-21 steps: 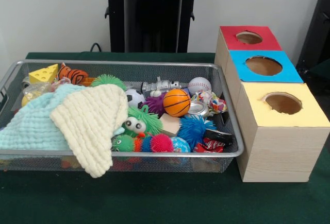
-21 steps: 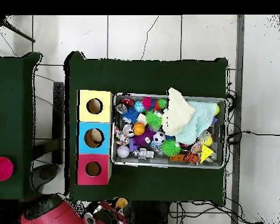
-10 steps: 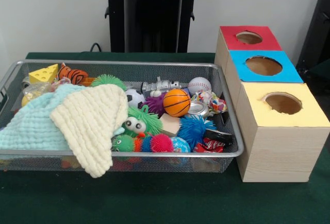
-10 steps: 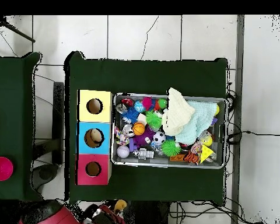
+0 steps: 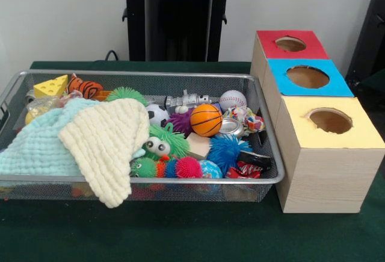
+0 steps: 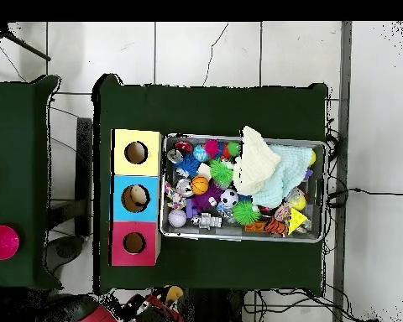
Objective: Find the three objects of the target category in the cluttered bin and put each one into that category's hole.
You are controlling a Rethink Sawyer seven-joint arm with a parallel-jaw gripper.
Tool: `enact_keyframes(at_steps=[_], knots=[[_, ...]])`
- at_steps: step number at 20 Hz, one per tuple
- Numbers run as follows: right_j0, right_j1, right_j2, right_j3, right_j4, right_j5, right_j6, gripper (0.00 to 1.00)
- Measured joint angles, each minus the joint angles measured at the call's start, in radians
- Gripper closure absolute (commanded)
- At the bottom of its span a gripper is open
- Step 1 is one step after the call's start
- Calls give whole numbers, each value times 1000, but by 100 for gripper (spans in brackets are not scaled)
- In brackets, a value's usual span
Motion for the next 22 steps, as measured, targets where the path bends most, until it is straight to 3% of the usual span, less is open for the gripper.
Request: enact_keyframes(at_steps=[11,22], knots=[[112,-118,148,-145,-63,244,0,100],[132,-211,236,-301,-104,345,0,100]])
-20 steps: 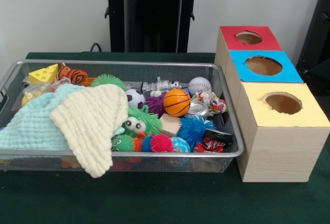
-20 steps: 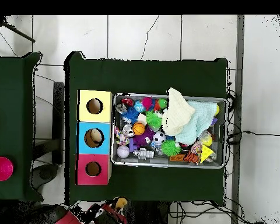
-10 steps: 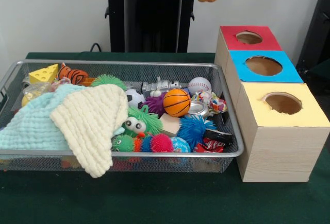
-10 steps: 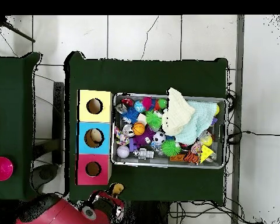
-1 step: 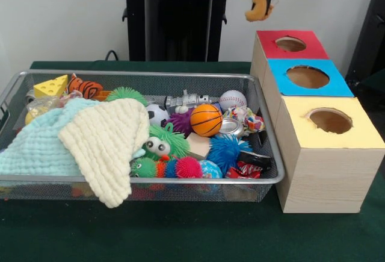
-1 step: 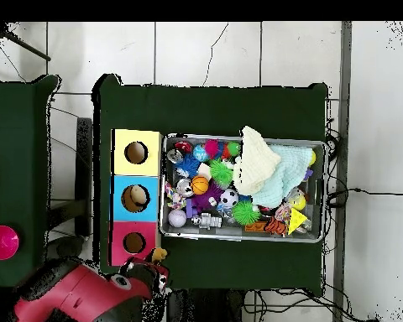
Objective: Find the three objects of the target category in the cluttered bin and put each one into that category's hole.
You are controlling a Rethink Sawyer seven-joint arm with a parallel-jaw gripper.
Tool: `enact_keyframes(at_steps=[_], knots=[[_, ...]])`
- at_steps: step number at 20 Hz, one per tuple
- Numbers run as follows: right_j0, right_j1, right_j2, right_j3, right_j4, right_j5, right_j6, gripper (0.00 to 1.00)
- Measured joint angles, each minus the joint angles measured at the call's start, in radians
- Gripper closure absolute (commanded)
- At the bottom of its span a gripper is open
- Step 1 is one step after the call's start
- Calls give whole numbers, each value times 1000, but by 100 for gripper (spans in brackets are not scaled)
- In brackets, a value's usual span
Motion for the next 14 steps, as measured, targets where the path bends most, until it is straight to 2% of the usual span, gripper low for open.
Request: enact_keyframes(at_steps=[3,7,14], knots=[[-12,-28,18,-61,-13,46,0,100],[-30,-50,34,-104,-29,78,0,100],[-116,-109,73,-221,-98,103,0,100]])
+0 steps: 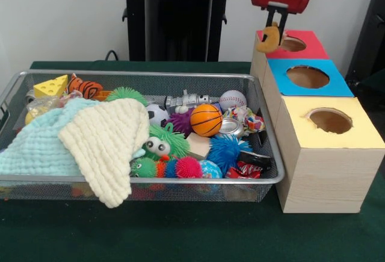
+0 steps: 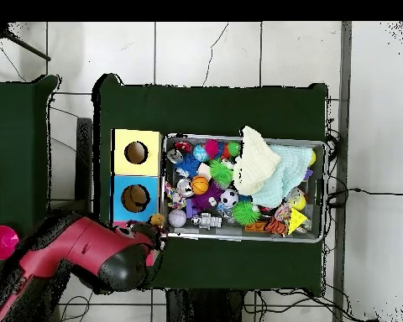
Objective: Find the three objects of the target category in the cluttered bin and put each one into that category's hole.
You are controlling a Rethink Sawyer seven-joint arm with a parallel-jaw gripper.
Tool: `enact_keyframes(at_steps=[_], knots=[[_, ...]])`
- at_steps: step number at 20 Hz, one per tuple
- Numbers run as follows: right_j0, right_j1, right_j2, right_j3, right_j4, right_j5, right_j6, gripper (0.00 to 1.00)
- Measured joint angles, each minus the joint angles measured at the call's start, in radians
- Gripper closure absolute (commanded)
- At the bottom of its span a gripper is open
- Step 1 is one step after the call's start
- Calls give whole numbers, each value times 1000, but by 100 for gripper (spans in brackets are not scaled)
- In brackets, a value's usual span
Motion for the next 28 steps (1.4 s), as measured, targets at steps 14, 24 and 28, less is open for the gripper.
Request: enact_keyframes(at_steps=[14,24,28], knots=[[-203,55,-271,-70,70,-276,0,100],[-223,151,-435,71,139,-472,0,100],[-213,175,-449,122,144,-472,0,100]])
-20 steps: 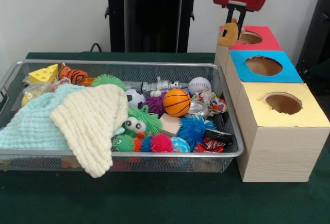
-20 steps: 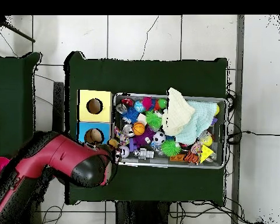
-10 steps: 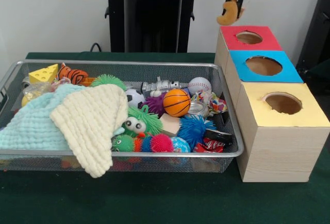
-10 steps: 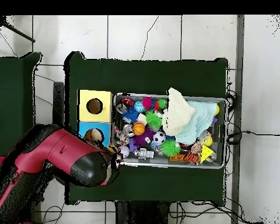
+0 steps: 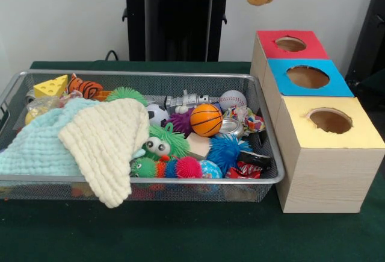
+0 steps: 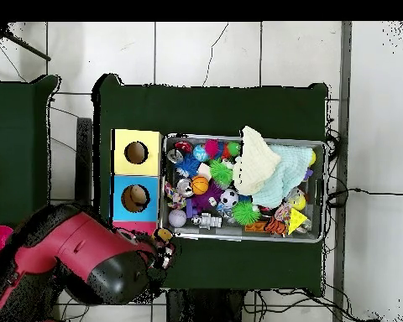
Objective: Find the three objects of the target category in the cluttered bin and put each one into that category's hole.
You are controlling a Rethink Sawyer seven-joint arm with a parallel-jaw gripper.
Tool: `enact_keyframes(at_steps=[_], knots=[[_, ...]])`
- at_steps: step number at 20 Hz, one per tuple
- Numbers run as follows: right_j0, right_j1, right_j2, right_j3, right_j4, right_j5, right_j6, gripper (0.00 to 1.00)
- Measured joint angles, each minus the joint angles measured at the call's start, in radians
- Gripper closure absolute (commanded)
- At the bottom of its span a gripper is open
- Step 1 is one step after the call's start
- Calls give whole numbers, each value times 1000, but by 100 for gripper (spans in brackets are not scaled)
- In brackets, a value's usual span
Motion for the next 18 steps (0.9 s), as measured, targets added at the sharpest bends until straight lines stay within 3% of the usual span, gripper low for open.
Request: enact_keyframes(at_steps=[18], knots=[[12,99,-74,142,17,0,0,100]])
